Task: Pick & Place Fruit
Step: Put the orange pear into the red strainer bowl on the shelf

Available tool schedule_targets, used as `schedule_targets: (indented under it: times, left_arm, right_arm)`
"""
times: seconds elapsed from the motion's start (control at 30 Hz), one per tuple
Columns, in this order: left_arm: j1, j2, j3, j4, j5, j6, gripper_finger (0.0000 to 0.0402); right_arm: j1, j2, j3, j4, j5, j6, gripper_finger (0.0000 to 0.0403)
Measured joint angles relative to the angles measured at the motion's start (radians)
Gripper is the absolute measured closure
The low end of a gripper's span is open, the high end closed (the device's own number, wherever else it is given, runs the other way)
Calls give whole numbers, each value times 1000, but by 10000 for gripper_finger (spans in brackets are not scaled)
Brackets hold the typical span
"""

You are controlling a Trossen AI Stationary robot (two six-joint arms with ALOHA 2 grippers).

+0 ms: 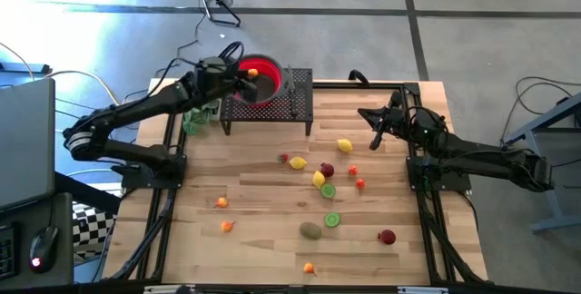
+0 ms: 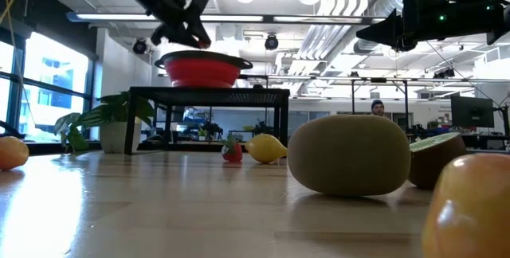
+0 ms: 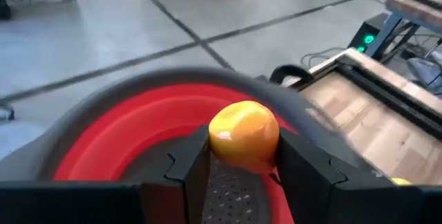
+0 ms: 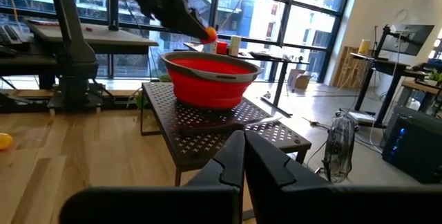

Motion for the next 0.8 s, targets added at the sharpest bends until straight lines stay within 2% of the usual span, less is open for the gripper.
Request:
schedule_targets:
  times: [0.17, 0.8]
  left_arm:
    - [42, 39, 0, 0, 59, -20, 256]
    - [43, 61, 0, -27, 50, -19, 256]
  right_arm:
    - [0, 0, 0, 0, 3, -6, 399]
    - [0, 0, 0, -1, 2, -15, 399]
